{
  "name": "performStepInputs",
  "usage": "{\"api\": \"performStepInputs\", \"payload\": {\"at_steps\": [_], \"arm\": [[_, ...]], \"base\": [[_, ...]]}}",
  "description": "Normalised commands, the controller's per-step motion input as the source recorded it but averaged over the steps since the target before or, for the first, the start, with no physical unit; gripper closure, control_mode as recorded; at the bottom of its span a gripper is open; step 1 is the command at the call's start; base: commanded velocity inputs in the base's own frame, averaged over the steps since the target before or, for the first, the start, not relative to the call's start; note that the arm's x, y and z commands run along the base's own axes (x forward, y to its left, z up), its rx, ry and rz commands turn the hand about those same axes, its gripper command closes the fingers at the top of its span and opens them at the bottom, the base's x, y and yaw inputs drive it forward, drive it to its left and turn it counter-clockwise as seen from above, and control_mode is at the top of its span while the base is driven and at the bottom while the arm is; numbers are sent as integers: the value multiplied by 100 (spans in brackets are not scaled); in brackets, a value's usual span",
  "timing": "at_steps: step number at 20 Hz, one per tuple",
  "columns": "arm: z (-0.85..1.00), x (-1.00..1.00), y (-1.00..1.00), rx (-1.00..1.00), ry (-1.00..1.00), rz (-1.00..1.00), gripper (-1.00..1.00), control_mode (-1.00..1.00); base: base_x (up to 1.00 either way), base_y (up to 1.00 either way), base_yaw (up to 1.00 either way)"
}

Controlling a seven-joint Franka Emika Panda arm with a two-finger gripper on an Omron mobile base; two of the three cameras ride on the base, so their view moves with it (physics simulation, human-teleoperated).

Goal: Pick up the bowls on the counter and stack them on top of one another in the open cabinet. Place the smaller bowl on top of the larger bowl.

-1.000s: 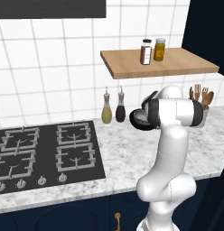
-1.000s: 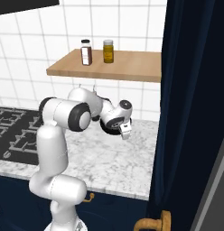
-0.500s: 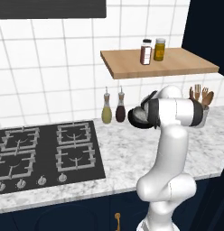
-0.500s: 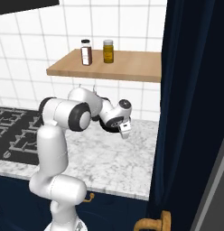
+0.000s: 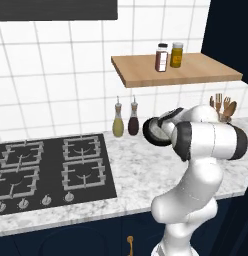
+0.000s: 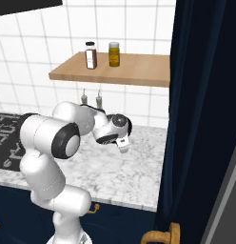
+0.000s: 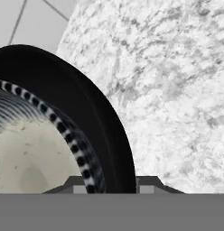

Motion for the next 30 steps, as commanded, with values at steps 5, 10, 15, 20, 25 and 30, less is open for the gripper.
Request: {"api": "performStepInputs", "payload": {"at_steps": [5, 10, 15, 20, 25, 30], "arm": [[97, -72, 12, -4, 5, -13, 100, -100], [100, -64, 0, -2, 0, -13, 100, -100], [100, -50, -5, 0, 0, -5, 100, -100], [100, -46, -7, 1, 4, -1, 100, -100], [100, -66, -16, 1, -4, 0, 100, -100], [100, -61, -5, 0, -7, -3, 100, -100]], "base": [[0, 0, 0], [0, 0, 0], [0, 0, 0], [0, 0, 0], [0, 0, 0], [0, 0, 0]]}}
